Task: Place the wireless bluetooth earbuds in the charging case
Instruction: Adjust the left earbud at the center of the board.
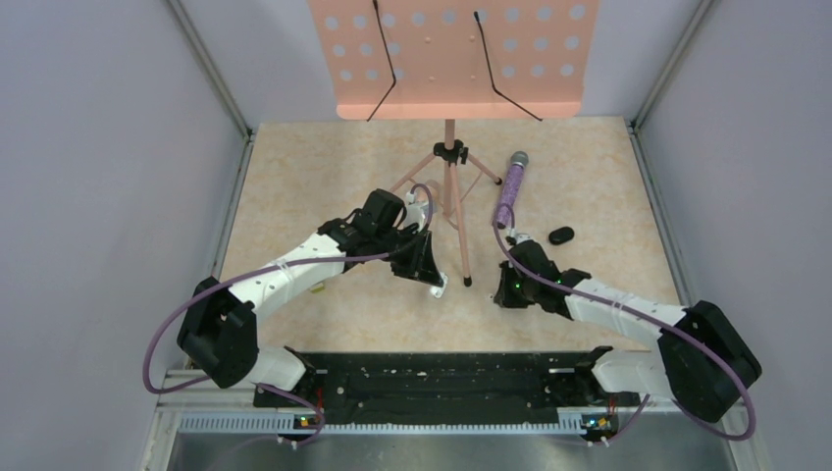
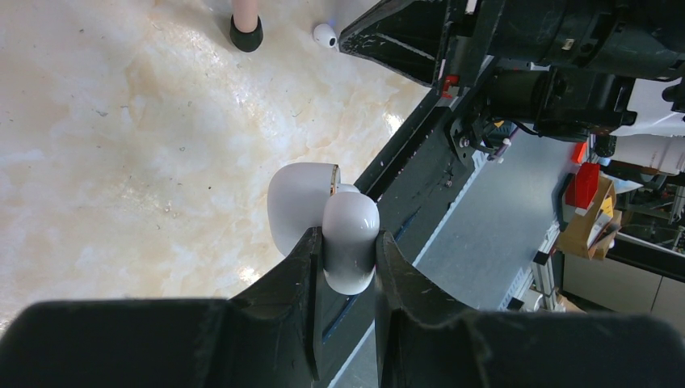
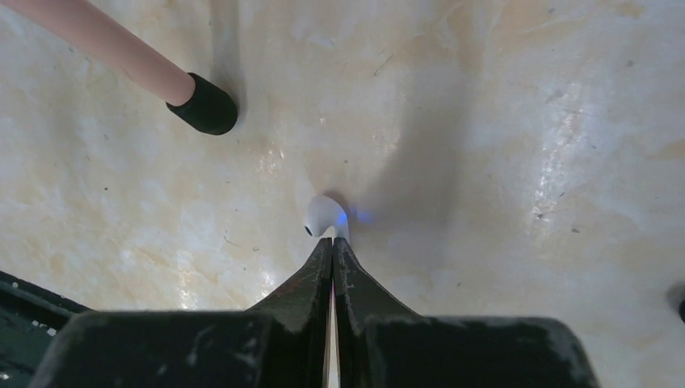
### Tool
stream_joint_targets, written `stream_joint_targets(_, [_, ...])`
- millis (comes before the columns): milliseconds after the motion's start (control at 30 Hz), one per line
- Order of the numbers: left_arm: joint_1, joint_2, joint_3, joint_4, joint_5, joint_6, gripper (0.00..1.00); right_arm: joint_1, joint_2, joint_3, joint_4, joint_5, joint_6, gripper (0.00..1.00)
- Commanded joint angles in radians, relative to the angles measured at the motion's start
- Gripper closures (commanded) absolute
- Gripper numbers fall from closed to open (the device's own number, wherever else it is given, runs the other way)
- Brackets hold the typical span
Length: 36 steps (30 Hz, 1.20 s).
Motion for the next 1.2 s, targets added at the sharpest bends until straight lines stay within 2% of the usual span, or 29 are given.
stream_joint_targets(0, [0.002,-0.014,0.03,0.023,0.011,0.001,1.0,-0.032,-0.101,0.015,-0.032,0.064,0.073,1.0])
stream_joint_targets(100, [0.002,-0.011,0.029,0.023,0.015,0.003,1.0,-0.111,-0.149,-0.021,-0.026,0.017,0.109,1.0])
stream_joint_targets(233, [0.002,-0.017,0.021,0.028,0.016,0.003,1.0,-0.135,-0.198,-0.038,-0.032,0.003,0.116,1.0])
stream_joint_targets(333, [0.002,-0.021,0.013,0.035,0.017,0.003,1.0,-0.112,-0.226,-0.029,-0.029,-0.022,0.091,0.89])
stream_joint_targets(433, [0.002,-0.018,0.013,0.037,0.018,0.002,1.0,-0.035,-0.212,0.007,-0.04,0.007,0.061,0.7])
stream_joint_targets(500, [0.002,-0.015,0.013,0.041,0.02,-0.001,1.0,0.005,-0.159,0.032,-0.049,0.038,0.051,0.66])
stream_joint_targets(667, [0.002,-0.021,0.014,0.042,0.018,-0.005,1.0,0.052,-0.04,0.058,-0.03,0.087,0.051,0.66])
stream_joint_targets(833, [0.002,-0.03,0.004,0.038,0.012,-0.002,1.0,0.062,0.018,0.075,-0.035,0.156,0.044,0.69])
stream_joint_targets(1167, [0.002,-0.026,0.009,0.043,0.015,-0.005,1.0,0.087,0.132,0.108,-0.019,0.202,0.038,0.76])
